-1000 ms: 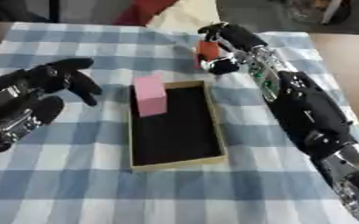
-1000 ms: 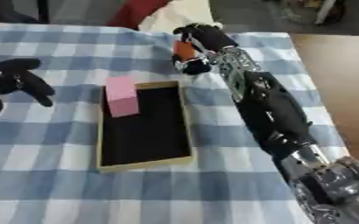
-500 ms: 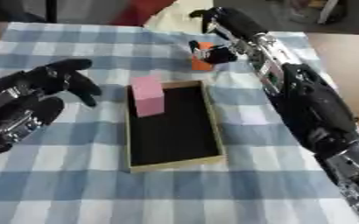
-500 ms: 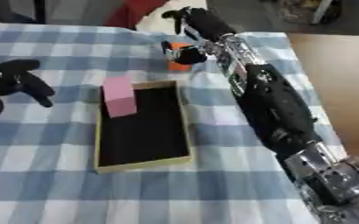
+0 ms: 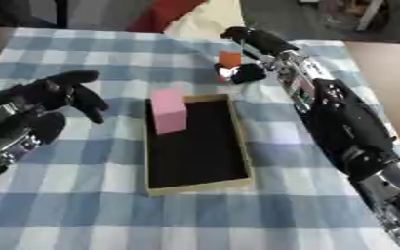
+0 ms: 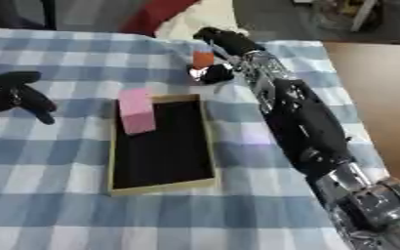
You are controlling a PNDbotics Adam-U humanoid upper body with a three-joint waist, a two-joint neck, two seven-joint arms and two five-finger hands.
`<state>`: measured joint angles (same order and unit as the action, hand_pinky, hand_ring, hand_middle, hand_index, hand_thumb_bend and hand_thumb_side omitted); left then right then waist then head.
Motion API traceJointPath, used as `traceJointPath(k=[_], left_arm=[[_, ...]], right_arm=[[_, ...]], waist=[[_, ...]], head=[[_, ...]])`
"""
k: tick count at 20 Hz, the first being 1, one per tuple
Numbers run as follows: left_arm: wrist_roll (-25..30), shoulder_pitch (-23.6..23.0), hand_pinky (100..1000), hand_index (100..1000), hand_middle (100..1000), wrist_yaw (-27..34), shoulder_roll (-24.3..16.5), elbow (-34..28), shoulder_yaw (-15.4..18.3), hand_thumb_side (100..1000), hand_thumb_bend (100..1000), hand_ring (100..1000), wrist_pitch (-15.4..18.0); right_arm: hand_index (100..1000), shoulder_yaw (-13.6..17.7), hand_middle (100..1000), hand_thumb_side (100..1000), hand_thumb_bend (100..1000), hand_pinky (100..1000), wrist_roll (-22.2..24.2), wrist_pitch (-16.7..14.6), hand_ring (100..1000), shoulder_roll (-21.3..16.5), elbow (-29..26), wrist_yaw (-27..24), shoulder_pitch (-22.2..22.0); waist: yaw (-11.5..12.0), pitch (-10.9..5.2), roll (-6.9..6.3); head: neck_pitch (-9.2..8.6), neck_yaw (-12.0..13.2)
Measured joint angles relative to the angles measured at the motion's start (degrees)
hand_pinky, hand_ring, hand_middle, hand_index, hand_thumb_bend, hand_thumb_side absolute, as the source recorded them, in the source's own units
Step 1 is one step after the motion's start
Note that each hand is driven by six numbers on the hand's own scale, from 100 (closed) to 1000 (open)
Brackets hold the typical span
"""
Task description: Pick up objects on the table and place them in the box.
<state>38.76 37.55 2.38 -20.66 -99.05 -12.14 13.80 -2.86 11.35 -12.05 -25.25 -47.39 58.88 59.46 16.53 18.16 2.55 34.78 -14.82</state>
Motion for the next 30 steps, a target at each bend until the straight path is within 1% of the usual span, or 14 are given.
traceJointPath(k=[3,6,8,9,10,11,12,13,16,17,19,22,25,30], left_arm=[[0.0,-0.1,857,1000,722,-0.2,0.0,0.0,0.0,900,100,684,0.0],[0.1,-0.1,861,1000,724,-0.3,0.0,0.0,0.0,897,100,687,0.1],[0.2,-0.1,863,1000,726,-0.3,0.0,0.0,0.0,896,100,688,0.1],[0.3,-0.1,863,1000,726,-0.3,0.0,0.0,0.0,896,100,689,0.2],[0.4,-0.1,863,1000,726,-0.3,0.0,0.0,0.0,896,100,689,0.2],[0.4,-0.2,864,1000,727,-0.3,0.0,0.0,0.0,895,100,689,0.3],[0.5,-0.2,864,1000,727,-0.3,0.0,0.0,0.0,896,100,689,0.3],[0.5,-0.2,865,1000,727,-0.3,0.0,0.0,0.0,895,100,690,0.3],[0.5,-0.2,866,1000,727,-0.3,0.0,0.0,0.0,889,100,690,0.3],[0.5,-0.2,866,1000,727,-0.3,0.0,0.0,0.0,887,100,689,0.3],[0.5,-0.2,866,1000,728,-0.3,0.0,0.0,0.0,884,100,688,0.3],[0.4,-0.3,865,1000,728,-0.1,0.0,0.0,0.1,875,100,687,0.3],[-0.1,-0.6,865,1000,727,0.1,-0.2,0.0,0.8,862,100,683,0.3],[-1.5,-1.3,865,1000,727,0.2,-0.9,-0.1,2.2,847,100,683,0.0]], right_arm=[[1000,0.1,954,786,211,913,0.1,0.3,921,-0.1,0.9,0.0,0.0],[1000,0.1,925,784,206,906,0.8,0.3,915,-0.1,1.6,0.0,-0.1],[993,0.0,864,746,187,894,1.0,0.2,899,-0.1,1.8,0.0,-0.4],[983,0.0,782,713,177,882,1.0,0.2,882,-0.1,1.8,0.0,-0.5],[981,0.0,768,704,177,880,0.8,0.0,878,-0.1,1.8,0.0,-0.5],[960,0.0,669,634,147,868,0.3,-0.3,848,0.0,1.7,0.0,-0.5],[955,0.0,649,620,138,866,-0.4,-0.6,842,0.0,1.4,0.0,-0.5],[938,0.0,592,577,101,859,-1.3,-1.0,822,0.0,1.0,-0.1,-0.5],[916,-0.2,529,542,100,848,-4.5,-2.0,802,0.0,-0.7,-1.0,-0.5],[912,-0.4,519,527,100,847,-5.5,-2.4,800,-0.1,-1.4,-1.3,-0.5],[908,-0.7,499,534,100,848,-6.9,-3.0,797,-0.2,-2.8,-2.4,-0.5],[914,-1.8,506,522,100,848,-7.4,-4.2,795,-0.9,-5.6,-5.5,-0.5],[918,-4.2,515,507,100,848,-5.4,-6.0,798,-3.1,-11.0,-9.0,-1.8],[920,-8.3,520,538,100,851,0.3,-7.8,801,-7.5,-22.4,-16.3,-5.4]], waist=[[0.0,0.24,-0.11],[-0.2,0.25,-0.32],[-0.3,0.25,-0.36],[-0.3,0.25,-0.35],[-0.4,0.25,-0.35],[-0.4,0.25,-0.36],[-0.5,0.25,-0.35],[-0.6,0.25,-0.35],[-0.9,0.25,-0.33],[-1.0,0.24,-0.32],[-1.1,0.22,-0.31],[-1.6,0.15,-0.28],[-2.6,-0.04,-0.15],[-4.7,-0.50,-0.42]], head=[[-0.13,0.0],[-0.15,0.0],[-0.15,0.0],[-0.16,0.0],[-0.17,0.0],[-0.18,0.0],[-0.25,0.0],[-0.31,0.1],[-0.34,0.1],[-0.34,0.1],[-0.34,0.2],[-0.35,0.5],[-0.36,1.0],[-0.38,2.1]])
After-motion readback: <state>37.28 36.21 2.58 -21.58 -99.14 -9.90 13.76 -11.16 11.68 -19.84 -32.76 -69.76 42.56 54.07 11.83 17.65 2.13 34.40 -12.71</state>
